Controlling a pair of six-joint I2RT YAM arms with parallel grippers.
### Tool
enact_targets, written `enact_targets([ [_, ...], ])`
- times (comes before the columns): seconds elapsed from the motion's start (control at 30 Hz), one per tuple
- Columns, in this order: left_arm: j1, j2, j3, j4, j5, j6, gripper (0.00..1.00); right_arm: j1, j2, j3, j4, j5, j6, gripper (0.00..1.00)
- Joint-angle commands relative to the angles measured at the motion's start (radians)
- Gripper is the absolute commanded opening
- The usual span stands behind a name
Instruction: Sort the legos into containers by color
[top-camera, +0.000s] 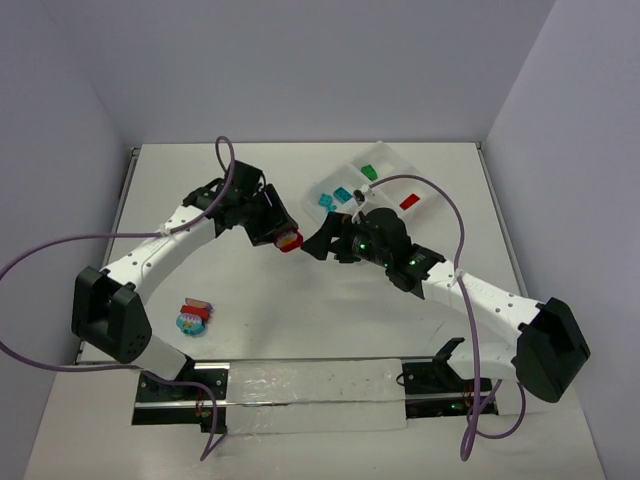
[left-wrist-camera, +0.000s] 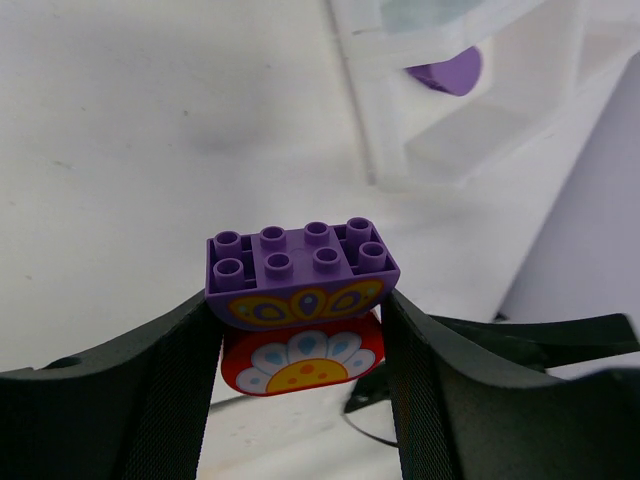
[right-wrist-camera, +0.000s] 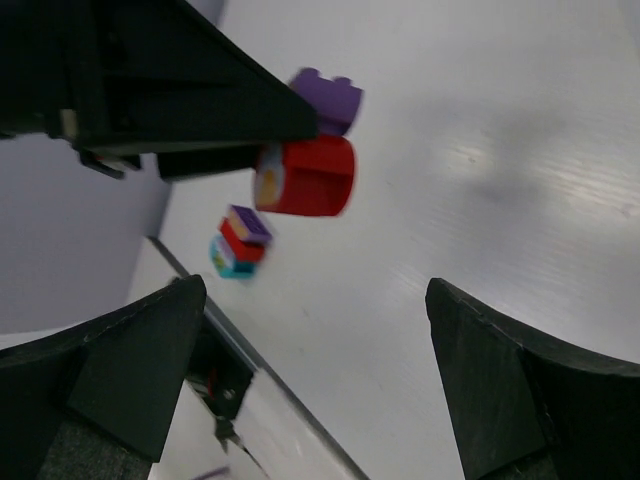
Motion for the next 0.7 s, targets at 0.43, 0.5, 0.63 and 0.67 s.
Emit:
enact_targets([
  [0.43, 0.015, -0.109, 0.009, 0.111, 0.073, -0.176, 0.28, 0.060, 0.131, 0.015, 0.339, 0.068, 0.104, 0.96],
  [0.5, 0.015, -0.110, 0.006, 0.113, 0.076, -0.173, 0.28, 0.060, 0.155, 0.035, 0.352, 0.055, 0.115, 0.95],
  [0.63, 0.015, -0.116, -0.007, 0.115, 0.075, -0.175, 0.28, 0.060, 0.198, 0.064, 0.382, 0.032, 0.136, 0.91],
  [0.67, 0.015, -0.119, -0.008, 0.116, 0.075, -0.177, 0.28, 0.060, 0.210, 0.070, 0.379, 0.029, 0.137, 0.89],
])
